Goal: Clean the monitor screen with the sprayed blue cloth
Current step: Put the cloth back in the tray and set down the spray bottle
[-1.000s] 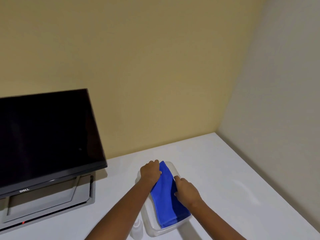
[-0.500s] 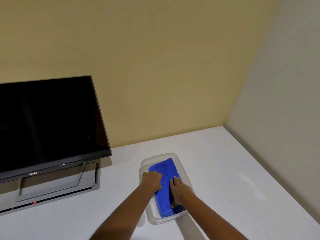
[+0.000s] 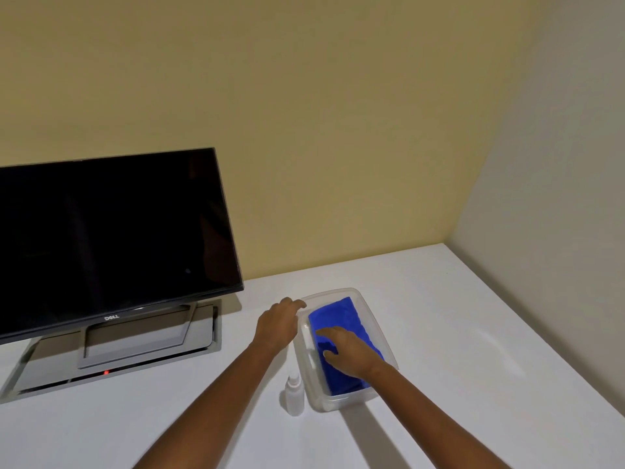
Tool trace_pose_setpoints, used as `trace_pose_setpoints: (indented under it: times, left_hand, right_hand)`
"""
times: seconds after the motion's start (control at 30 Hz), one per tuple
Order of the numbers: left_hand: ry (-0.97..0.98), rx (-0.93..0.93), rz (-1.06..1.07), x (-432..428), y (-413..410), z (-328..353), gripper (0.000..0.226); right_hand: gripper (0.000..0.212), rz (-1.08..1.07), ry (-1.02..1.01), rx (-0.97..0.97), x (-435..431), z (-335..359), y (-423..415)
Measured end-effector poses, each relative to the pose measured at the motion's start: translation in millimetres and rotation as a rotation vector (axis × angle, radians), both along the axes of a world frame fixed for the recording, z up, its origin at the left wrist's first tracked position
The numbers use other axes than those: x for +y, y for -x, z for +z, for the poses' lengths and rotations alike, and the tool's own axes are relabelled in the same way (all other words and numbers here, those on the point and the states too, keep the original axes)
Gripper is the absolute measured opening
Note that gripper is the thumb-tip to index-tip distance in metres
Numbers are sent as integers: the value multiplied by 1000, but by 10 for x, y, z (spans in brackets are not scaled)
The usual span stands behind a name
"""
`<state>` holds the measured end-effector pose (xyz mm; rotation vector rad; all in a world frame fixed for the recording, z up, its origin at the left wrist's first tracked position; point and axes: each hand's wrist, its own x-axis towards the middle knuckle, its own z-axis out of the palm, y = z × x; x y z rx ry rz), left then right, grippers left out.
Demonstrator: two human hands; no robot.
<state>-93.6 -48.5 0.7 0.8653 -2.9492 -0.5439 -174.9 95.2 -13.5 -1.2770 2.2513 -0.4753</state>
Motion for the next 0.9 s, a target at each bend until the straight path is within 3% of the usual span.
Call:
trace_pose_setpoints:
  times: [0.13, 0.23, 0.43, 0.67, 0.9]
  left_hand:
    - [-58, -104, -18, -16, -350, -76, 42]
    - [-153, -151, -32, 53, -622, -174, 44]
    - [-308, -228, -62, 303, -963, -285, 55]
    - [-465, -76, 35, 431, -1086, -265, 50]
    - [-508, 223, 124, 380, -965, -129, 48]
  right_hand:
    - [73, 133, 10, -140, 51, 70, -223]
    - [82, 180, -10, -116, 77, 56, -408]
    - [36, -4, 179, -28, 6, -63, -723]
    - [36, -53, 294, 159, -29, -72, -928]
    - [21, -253, 661, -205, -128, 447, -820]
